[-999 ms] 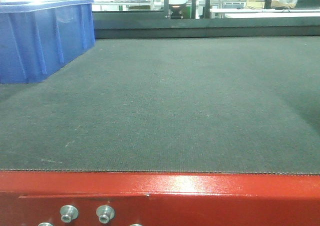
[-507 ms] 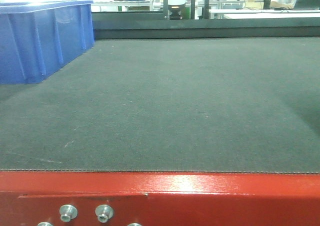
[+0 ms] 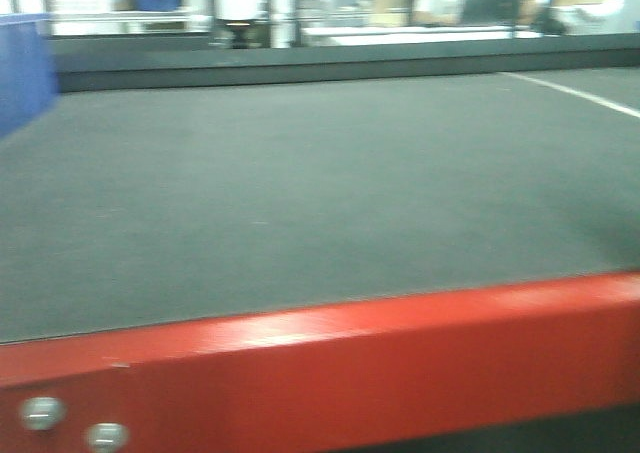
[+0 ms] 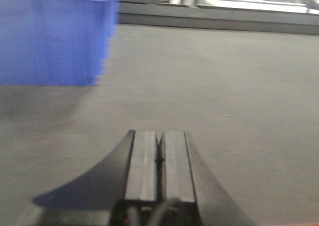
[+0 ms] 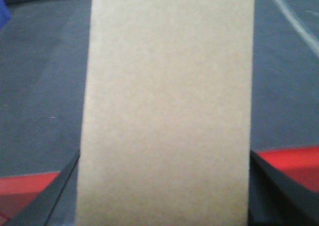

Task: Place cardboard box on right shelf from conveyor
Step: 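Drive the base away from the conveyor carrying the box in the right gripper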

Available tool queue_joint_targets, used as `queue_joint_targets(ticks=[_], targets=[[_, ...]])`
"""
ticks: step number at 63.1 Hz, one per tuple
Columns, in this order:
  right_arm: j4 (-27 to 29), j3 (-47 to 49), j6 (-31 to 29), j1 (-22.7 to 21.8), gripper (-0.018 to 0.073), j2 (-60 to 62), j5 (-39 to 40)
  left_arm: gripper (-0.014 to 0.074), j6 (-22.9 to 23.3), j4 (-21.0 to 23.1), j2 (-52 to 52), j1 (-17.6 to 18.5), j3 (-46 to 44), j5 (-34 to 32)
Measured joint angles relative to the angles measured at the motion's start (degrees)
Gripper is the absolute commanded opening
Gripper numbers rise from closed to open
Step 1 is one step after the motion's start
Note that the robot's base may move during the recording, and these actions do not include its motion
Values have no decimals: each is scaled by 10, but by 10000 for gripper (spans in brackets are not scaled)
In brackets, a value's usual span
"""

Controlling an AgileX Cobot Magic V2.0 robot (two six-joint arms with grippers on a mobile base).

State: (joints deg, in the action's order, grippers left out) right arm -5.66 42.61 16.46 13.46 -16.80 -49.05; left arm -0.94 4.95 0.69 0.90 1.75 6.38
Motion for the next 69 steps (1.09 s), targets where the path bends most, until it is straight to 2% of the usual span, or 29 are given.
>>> queue_joint_targets(ticks=[69], targets=[[0, 0, 0, 0, 235, 0, -1, -119, 0, 0, 0, 0, 0, 0]])
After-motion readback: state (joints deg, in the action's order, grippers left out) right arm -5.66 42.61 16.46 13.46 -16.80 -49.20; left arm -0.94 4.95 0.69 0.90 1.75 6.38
